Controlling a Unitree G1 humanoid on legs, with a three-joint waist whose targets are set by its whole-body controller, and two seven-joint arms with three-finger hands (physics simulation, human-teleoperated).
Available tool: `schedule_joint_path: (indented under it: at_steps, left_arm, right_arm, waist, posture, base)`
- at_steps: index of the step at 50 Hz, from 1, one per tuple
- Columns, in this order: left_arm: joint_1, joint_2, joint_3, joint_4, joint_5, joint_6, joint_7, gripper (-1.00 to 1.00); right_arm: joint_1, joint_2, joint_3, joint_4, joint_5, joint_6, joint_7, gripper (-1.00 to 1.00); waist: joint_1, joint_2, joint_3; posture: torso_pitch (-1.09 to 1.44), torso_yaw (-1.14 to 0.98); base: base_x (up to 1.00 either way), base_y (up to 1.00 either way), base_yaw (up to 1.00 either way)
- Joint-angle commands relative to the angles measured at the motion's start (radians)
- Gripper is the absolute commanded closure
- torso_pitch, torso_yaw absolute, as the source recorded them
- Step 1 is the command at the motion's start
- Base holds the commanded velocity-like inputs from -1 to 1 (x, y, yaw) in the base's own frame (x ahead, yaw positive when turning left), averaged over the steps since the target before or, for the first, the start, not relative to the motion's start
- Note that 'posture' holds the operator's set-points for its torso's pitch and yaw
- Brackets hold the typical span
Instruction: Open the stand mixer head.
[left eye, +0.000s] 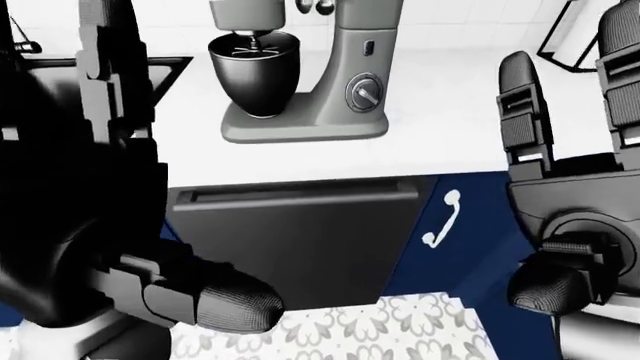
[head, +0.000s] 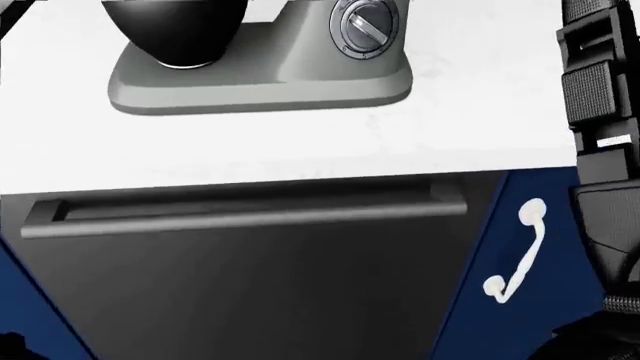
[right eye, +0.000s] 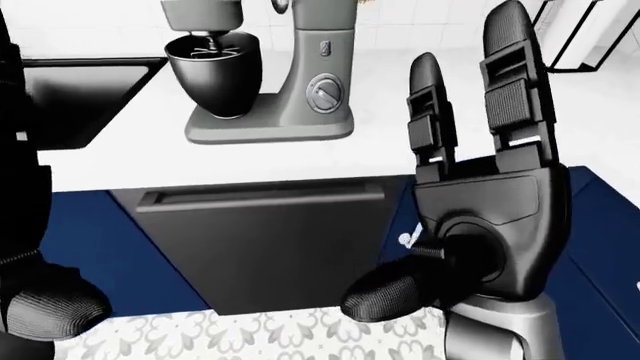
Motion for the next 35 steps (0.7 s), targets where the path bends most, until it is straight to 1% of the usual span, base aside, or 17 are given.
schedule_joint_path:
  at_steps: [1,2,3,4,6,8,10,13,15,20,23,25,27,30,32,34,35]
  left_arm:
    - [0.0,0.002,0.0,0.0,0.002,-0.002,0.0,-1.0]
    - [-0.001,0.002,0.001,0.0,0.0,-0.002,0.001,-1.0]
    - [0.001,0.001,0.0,0.0,0.002,-0.003,-0.001,-1.0]
    - [0.001,0.0,-0.001,0.0,0.003,-0.003,-0.002,-1.0]
    - [0.0,0.001,-0.001,0.0,0.003,-0.003,-0.001,-1.0]
    - [0.0,0.0,-0.001,0.0,0.004,-0.002,-0.001,-1.0]
    - [0.002,-0.002,-0.004,0.0,0.006,-0.003,-0.002,-1.0]
    - [0.001,-0.002,-0.002,0.0,0.005,-0.002,-0.003,-1.0]
    - [0.002,-0.003,-0.003,0.0,0.006,-0.003,-0.004,-1.0]
    - [0.003,-0.004,-0.002,0.0,0.006,-0.003,-0.005,-1.0]
    - [0.003,-0.004,-0.004,0.0,0.008,-0.004,-0.006,-1.0]
    - [0.003,-0.003,-0.002,0.0,0.005,-0.003,-0.004,-1.0]
    - [0.004,-0.003,-0.005,0.0,0.008,-0.004,-0.005,-1.0]
    - [-0.001,0.002,0.0,0.0,0.0,-0.003,0.001,-1.0]
    - [0.003,-0.002,-0.003,0.0,0.005,-0.004,-0.002,-1.0]
    - [0.0,0.003,-0.006,0.0,0.003,-0.005,0.002,-1.0]
    - [0.001,0.002,-0.004,0.0,0.002,-0.004,0.003,-1.0]
  right_arm:
    - [0.002,-0.004,-0.006,-0.002,0.011,-0.012,0.011,-1.0]
    - [0.001,-0.009,-0.01,-0.002,0.025,-0.018,0.009,-1.0]
    - [0.001,-0.01,-0.009,-0.002,0.021,-0.013,0.007,-1.0]
    - [0.0,-0.007,-0.01,-0.002,0.019,-0.012,0.005,-1.0]
    - [0.007,-0.009,0.003,-0.002,-0.008,-0.014,0.011,-1.0]
    - [0.005,-0.005,0.002,-0.002,-0.016,-0.007,0.007,-1.0]
    - [0.002,-0.004,-0.002,-0.002,-0.013,-0.007,0.006,-1.0]
    - [0.0,-0.005,-0.012,-0.002,0.024,-0.014,0.007,-1.0]
    - [-0.001,-0.014,-0.011,-0.002,0.028,-0.015,0.005,-1.0]
    - [0.009,-0.022,0.01,-0.002,-0.003,-0.029,0.0,-1.0]
    - [0.011,-0.02,0.006,-0.002,0.014,-0.03,0.007,-1.0]
    - [0.003,-0.023,-0.007,-0.002,0.041,-0.029,0.002,-1.0]
    - [0.009,-0.026,0.0,-0.002,0.036,-0.035,0.008,-1.0]
    - [0.005,-0.016,0.0,-0.002,0.011,-0.015,0.0,-1.0]
    - [0.002,-0.011,-0.003,-0.002,0.005,-0.01,-0.001,-1.0]
    - [0.007,-0.01,0.001,-0.002,0.0,-0.016,0.006,-1.0]
    - [0.005,-0.009,-0.002,-0.002,0.005,-0.015,0.005,-1.0]
  waist:
    - [0.002,-0.009,-0.018]
    - [-0.004,0.01,-0.03]
    - [-0.012,0.023,0.047]
    - [-0.011,0.014,0.066]
    - [-0.018,0.018,0.047]
    - [-0.026,0.015,-0.021]
    - [-0.025,0.044,-0.013]
    - [-0.017,0.039,-0.043]
    - [-0.013,0.04,0.05]
    - [0.002,0.041,-0.022]
    - [0.006,-0.012,-0.02]
    - [-0.002,0.002,-0.042]
    - [-0.013,0.003,0.053]
    - [-0.022,0.017,0.034]
    - [-0.035,0.021,-0.018]
    - [-0.038,0.054,-0.017]
    - [-0.034,0.035,-0.01]
  posture:
    - [0.0,0.0]
    - [0.0,0.0]
    - [0.0,0.0]
    - [0.0,0.0]
    - [0.0,0.0]
    - [0.0,0.0]
    - [0.0,0.0]
    - [0.0,0.0]
    - [0.0,0.0]
    - [0.0,0.0]
    - [0.0,0.0]
    - [0.0,0.0]
    - [0.0,0.0]
    - [0.0,0.0]
    - [0.0,0.0]
    - [0.0,0.0]
    - [0.0,0.0]
  base:
    - [0.0,0.0,0.0]
    - [0.86,0.0,0.0]
    - [1.0,0.0,0.0]
    - [1.0,0.0,0.0]
    - [0.37,0.0,0.0]
    - [0.0,0.0,0.0]
    - [0.0,0.0,0.0]
    - [0.07,0.0,0.0]
    - [1.0,0.0,0.0]
    - [0.36,0.0,0.0]
    - [0.0,0.0,0.0]
    - [0.3,0.0,0.0]
    - [0.83,0.0,0.0]
    - [0.43,0.0,0.0]
    - [0.0,0.0,0.0]
    - [0.0,0.0,0.0]
    - [0.0,0.0,0.0]
